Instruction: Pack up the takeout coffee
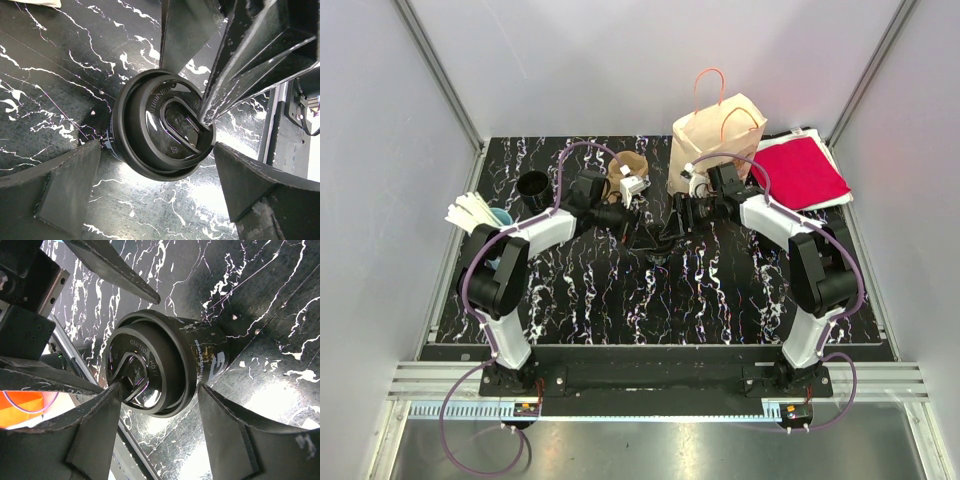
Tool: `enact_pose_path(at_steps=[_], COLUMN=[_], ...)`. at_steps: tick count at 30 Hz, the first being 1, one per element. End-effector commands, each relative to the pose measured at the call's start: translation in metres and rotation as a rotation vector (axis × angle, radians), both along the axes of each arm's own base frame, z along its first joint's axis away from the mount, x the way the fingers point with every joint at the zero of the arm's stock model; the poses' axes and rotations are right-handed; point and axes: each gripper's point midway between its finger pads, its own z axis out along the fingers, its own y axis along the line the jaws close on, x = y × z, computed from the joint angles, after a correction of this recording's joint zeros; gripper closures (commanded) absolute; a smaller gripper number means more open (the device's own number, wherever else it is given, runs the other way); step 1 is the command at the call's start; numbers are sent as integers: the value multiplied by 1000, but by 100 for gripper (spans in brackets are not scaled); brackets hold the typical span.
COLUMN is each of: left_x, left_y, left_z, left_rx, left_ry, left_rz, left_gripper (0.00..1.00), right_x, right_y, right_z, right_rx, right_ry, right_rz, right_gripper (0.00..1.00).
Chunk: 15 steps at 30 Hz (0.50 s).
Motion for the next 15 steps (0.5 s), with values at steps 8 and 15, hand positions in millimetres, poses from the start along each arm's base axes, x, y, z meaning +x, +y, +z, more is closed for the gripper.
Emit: enact_pose_path(at_steps=[8, 15], left_x=[10, 21], left_y=[-2, 26], left_z=[48, 45], left_rx=[-74, -83], left_ry=[-116, -68], left_rz=[-23, 27], left_gripper=[1, 1], right_x=[8, 6], right_y=[6, 6], right_z=[-10, -11], right_rx=[-44, -40], right_ry=[-12, -8], right_rz=[-9, -8], right_gripper=[41, 43])
